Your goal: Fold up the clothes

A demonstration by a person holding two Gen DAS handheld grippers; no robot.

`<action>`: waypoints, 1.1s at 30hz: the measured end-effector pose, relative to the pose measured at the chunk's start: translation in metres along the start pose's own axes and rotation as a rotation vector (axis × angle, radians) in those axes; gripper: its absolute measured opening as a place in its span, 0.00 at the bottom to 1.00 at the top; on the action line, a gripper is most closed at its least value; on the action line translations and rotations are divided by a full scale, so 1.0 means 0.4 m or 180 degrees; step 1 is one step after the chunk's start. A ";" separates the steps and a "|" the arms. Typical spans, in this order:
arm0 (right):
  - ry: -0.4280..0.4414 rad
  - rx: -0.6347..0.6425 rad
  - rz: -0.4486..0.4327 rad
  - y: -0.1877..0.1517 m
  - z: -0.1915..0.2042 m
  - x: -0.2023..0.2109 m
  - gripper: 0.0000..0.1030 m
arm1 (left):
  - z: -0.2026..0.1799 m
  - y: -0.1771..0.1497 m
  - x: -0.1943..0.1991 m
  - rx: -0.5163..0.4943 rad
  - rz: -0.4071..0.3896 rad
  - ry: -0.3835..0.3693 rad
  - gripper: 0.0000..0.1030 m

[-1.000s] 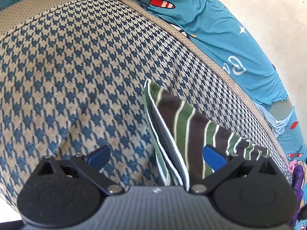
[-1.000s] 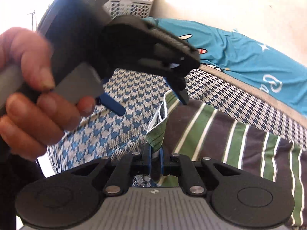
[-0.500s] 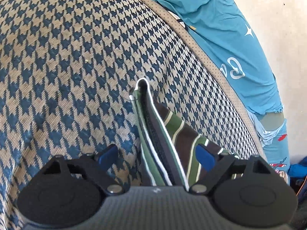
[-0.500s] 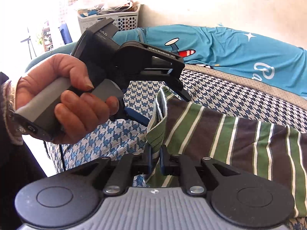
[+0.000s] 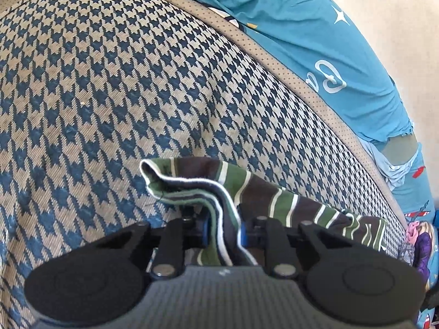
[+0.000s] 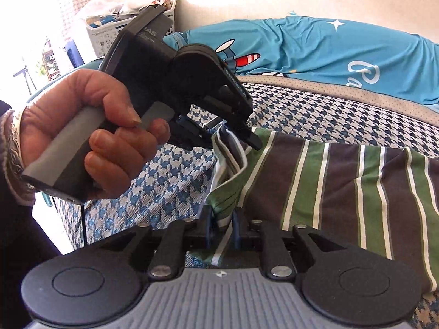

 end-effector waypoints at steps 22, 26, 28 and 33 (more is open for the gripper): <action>-0.0383 0.0230 -0.0361 0.022 -0.048 0.087 0.07 | -0.152 -0.032 0.044 -0.0273 -0.0330 -0.0415 0.15; -0.0597 0.0284 -0.0465 0.026 -0.080 0.135 0.07 | -0.212 -0.049 0.042 -0.0306 -0.0367 -0.0464 0.15; -0.0695 0.0293 -0.0498 0.027 -0.101 0.159 0.07 | -0.245 -0.063 0.032 -0.0323 -0.0347 -0.0472 0.15; -0.0937 0.0186 -0.0542 0.013 -0.176 0.226 0.07 | -0.348 -0.101 0.000 -0.0440 -0.0324 -0.0491 0.15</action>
Point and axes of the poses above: each gripper's, at about its wrist camera, not at the fingertips, and x roughly against the way its jaws point, z to its left, y to its top, the point moved 9 cm from there along -x, roughly the way its jaws point, and after that the axes turned 9 degrees about x, right-handed, at the moved point
